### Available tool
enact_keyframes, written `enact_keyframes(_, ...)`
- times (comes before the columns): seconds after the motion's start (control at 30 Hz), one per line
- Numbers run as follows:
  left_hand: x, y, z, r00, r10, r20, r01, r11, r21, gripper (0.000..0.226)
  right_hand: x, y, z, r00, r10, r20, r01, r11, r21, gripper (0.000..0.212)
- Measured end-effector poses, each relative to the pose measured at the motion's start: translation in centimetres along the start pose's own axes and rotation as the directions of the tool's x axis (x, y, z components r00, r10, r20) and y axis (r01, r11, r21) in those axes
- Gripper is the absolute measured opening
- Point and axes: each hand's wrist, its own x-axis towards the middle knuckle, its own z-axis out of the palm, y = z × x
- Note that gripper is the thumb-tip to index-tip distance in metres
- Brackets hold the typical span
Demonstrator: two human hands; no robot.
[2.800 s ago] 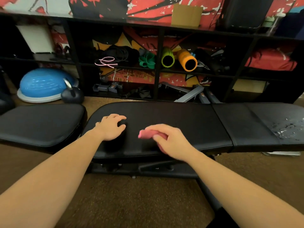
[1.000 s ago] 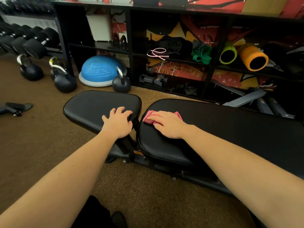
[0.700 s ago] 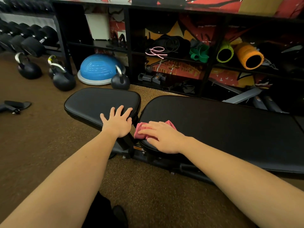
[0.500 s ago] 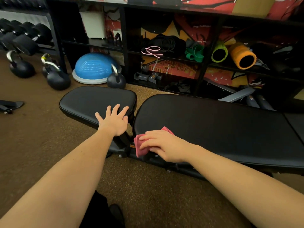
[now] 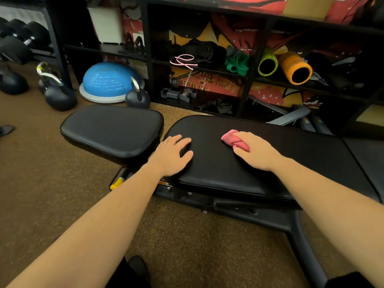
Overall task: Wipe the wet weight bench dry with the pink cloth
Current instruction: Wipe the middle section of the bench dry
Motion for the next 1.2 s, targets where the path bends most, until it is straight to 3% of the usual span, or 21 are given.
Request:
enact_keyframes(0.1, -0.4, -0.3, 0.9, 0.999, -0.019, 0.036, 0.017, 0.999, 0.047, 0.057, -0.1, -1.1, 0.9, 0.999, 0.030, 0.010, -0.029, 0.995, -0.092, 0.048)
enact_keyframes(0.2, -0.4, -0.1, 1.2, 0.999, -0.029, 0.023, 0.027, 0.998, 0.058, 0.056, -1.0, -3.7, 1.5, 0.997, -0.080, 0.021, 0.082, 0.988, -0.128, 0.047)
enact_keyframes(0.53, -0.5, 0.3, 0.6, 0.997, -0.056, 0.061, 0.052, 0.997, 0.051, 0.056, -6.3, -7.0, 4.3, 0.911, -0.394, 0.122, 0.399, 0.917, -0.022, 0.050)
enact_keyframes(0.7, -0.4, 0.5, 0.1, 0.994, -0.082, 0.074, 0.081, 0.997, 0.018, 0.055, -8.7, -6.4, 4.6, 0.828, -0.534, 0.172, 0.537, 0.843, 0.030, 0.043)
enact_keyframes(0.77, -0.3, 1.2, -0.1, 0.995, -0.081, 0.057, 0.081, 0.997, 0.000, 0.054, -9.6, -5.9, 3.5, 0.856, -0.503, 0.118, 0.485, 0.862, 0.147, 0.042)
enact_keyframes(0.83, -0.1, 2.5, -0.2, 0.998, -0.046, 0.036, 0.046, 0.999, -0.005, 0.053, -10.2, -4.8, 1.0, 0.916, -0.399, -0.034, 0.395, 0.887, 0.238, 0.042)
enact_keyframes(0.9, 0.3, 4.1, -0.1, 1.000, 0.007, 0.023, -0.007, 1.000, 0.000, 0.053, -10.0, -2.2, -2.0, 0.942, -0.245, -0.230, 0.301, 0.919, 0.253, 0.041)
enact_keyframes(0.97, 0.8, 5.5, 0.1, 0.998, 0.052, 0.027, -0.052, 0.999, 0.002, 0.052, -9.4, 1.6, -4.7, 0.949, -0.053, -0.310, 0.126, 0.966, 0.223, 0.040)
enact_keyframes(1.07, 1.4, 7.4, 0.6, 0.994, 0.085, 0.074, -0.086, 0.996, 0.013, 0.054, -8.7, 6.9, -5.1, 0.987, 0.132, -0.094, -0.126, 0.989, 0.071, 0.041)
enact_keyframes(1.13, 1.7, 8.4, 0.9, 0.988, 0.096, 0.123, -0.101, 0.994, 0.038, 0.055, -8.4, 7.7, -3.4, 0.992, 0.124, -0.012, -0.124, 0.992, -0.001, 0.044)
enact_keyframes(1.2, 2.0, 8.8, 1.3, 0.980, 0.092, 0.174, -0.103, 0.993, 0.060, 0.055, -8.3, 6.3, -2.1, 0.999, 0.033, -0.019, -0.033, 0.999, -0.001, 0.044)
